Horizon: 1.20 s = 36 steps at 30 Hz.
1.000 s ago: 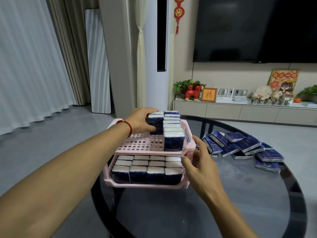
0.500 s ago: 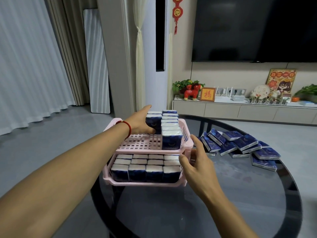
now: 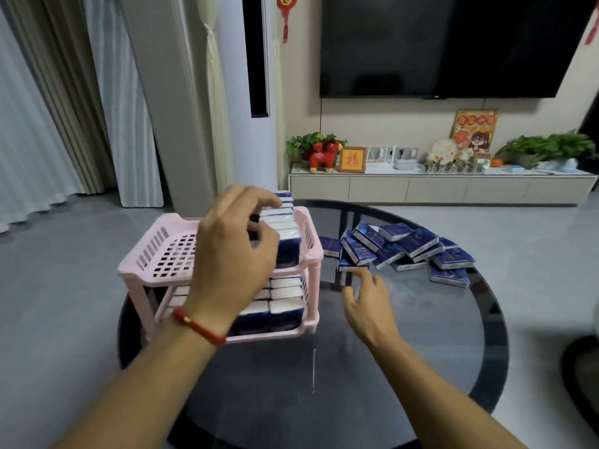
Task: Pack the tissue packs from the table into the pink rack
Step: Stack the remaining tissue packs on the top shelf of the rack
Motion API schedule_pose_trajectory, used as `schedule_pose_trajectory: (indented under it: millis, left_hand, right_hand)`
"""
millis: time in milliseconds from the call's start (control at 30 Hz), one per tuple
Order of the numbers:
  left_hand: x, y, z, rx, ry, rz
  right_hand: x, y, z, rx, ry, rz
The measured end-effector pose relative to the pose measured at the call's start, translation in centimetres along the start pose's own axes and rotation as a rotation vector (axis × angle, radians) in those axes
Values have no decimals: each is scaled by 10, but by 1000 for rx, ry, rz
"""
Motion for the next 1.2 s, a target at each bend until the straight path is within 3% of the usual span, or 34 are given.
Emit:
schedule_pose_trajectory:
  millis: [100,233,367,467,600,900,1000,1100,1200]
  left_hand:
    - [41,-49,35,53,-166,-160]
    - [108,-105,35,-83,-256,-532]
    - [134,-125,21,-288,-234,-648]
    - [143,-133,26,-251,-215,-732]
    - [145,-133,26,-254,-219,-731]
    - [156,-139,26,-481,-274,-768]
    - [167,-144,22,-688,-349,-743]
    - [183,-152,20,-974,-514,-700]
    - [198,-156,27,-1236,-834,-590]
  right_hand:
    - [3,19,17,-3,-60,63]
    - [14,52,22,-51,-185,40]
    - [16,70,26,-106,-231,61]
    - [4,68,26,-170,-268,169]
    - [-3,61,30,-246,-539,218]
    - [-12,42,36,-278,-489,51]
    - [-26,25,37,-248,-402,39]
    - [-45,-1,28,-263,-152,25]
    - [-57,-26,19,-250,37,-145]
Point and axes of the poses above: each hand's wrist, its own y-axis towards the middle knuckle, its own x-axis out of the palm, z = x × y, the point moved 6 cm from there along y, towards the middle knuckle, and after that the axes turned 6 degrees about y, right-handed, at the moved point
